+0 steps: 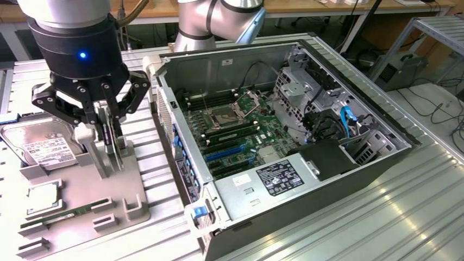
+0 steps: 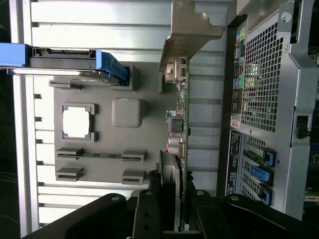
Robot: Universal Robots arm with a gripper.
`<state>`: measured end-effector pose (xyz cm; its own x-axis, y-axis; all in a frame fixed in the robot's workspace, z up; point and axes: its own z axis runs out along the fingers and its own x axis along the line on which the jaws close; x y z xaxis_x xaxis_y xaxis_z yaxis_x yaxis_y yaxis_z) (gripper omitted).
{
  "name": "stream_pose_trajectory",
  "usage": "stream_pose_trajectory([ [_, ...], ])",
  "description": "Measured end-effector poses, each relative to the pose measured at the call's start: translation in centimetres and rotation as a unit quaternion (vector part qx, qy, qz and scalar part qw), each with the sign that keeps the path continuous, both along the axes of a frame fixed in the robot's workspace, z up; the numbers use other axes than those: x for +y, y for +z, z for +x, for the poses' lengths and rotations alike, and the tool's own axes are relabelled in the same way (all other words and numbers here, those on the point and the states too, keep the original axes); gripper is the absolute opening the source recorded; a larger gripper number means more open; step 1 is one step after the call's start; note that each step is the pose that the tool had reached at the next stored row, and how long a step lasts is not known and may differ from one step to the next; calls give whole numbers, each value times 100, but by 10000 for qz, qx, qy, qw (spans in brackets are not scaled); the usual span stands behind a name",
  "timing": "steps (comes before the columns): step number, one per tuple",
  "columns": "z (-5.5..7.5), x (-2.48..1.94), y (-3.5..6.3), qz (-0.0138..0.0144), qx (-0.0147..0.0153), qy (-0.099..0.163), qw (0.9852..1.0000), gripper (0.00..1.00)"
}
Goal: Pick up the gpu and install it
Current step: 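Pick up the gpu and move the gpu toward the slot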
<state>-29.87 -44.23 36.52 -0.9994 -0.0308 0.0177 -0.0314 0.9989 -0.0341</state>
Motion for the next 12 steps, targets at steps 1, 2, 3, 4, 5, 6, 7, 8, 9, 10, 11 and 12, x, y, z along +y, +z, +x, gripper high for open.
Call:
stream_pose_trajectory([
  [1, 0, 0, 10, 0, 1, 0, 10000, 28],
  [2, 1, 0, 20, 0, 0, 0, 10000, 28],
  [3, 1, 0, 30, 0, 1, 0, 10000, 28],
  [4, 1, 0, 39, 0, 1, 0, 10000, 28],
  [5, 2, 0, 49, 0, 1, 0, 10000, 28],
  [6, 3, 0, 58, 0, 1, 0, 10000, 28],
  [7, 4, 0, 68, 0, 1, 0, 10000, 28],
  [8, 4, 0, 80, 0, 2, 0, 10000, 28],
  [9, 5, 0, 93, 0, 2, 0, 10000, 28],
  [10, 7, 0, 108, 0, 2, 0, 10000, 28],
  [11, 10, 0, 122, 0, 4, 0, 10000, 28],
  [12, 11, 0, 133, 0, 4, 0, 10000, 28],
])
